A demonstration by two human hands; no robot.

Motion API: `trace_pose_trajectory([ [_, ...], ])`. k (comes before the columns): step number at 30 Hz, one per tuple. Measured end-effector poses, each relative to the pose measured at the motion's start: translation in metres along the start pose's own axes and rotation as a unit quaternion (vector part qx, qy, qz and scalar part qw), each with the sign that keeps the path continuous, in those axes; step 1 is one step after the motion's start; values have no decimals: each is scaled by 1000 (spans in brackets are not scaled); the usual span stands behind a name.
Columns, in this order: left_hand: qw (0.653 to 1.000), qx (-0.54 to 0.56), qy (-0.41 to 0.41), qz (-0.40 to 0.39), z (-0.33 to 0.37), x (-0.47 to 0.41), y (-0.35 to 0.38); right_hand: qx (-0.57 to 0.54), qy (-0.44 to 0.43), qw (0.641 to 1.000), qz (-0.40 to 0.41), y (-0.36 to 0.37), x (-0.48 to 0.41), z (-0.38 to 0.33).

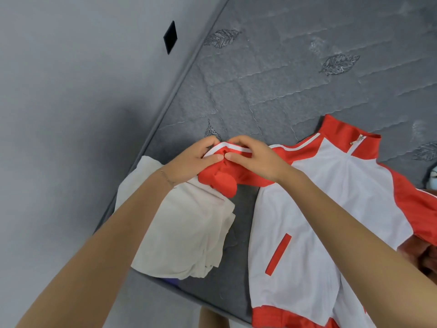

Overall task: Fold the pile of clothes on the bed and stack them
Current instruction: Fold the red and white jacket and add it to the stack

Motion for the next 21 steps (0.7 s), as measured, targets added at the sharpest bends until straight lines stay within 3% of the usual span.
trace_pose_trajectory([
  [3, 1000, -1, -7, 0, 7, 6, -11, -63, -8, 998, 25, -4, -4, -16],
  [7, 995, -44, -70, -61, -14, 18, -21, -116, -36, 992, 32, -14, -7, -37],
  [10, 981, -180, -78, -8, -33, 24, -43, -139, -31, 990, 26, -17, -7, -41],
  [12, 974, -214, -67, 34, -36, 31, -56, -134, -21, 991, 11, -13, -7, -39],
  [15, 977, -202, -26, 58, -27, 43, -68, -103, -16, 995, -1, -6, -9, -36],
  [19, 996, -72, -27, 43, -23, 55, -83, -109, -11, 994, 25, -2, -16, -36],
  [21, 996, -68, -24, 57, -25, 57, -91, -110, -12, 993, 41, 0, -21, -37],
])
Point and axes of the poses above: each hand's wrist, its own x-axis away from the middle knuckle, its own y-axis out of the palm, z = x × y, the point moved 8 cm from there along -x, towards the middle knuckle, and after that the axes turned 11 degrees about -y, right-handed, at the moved point
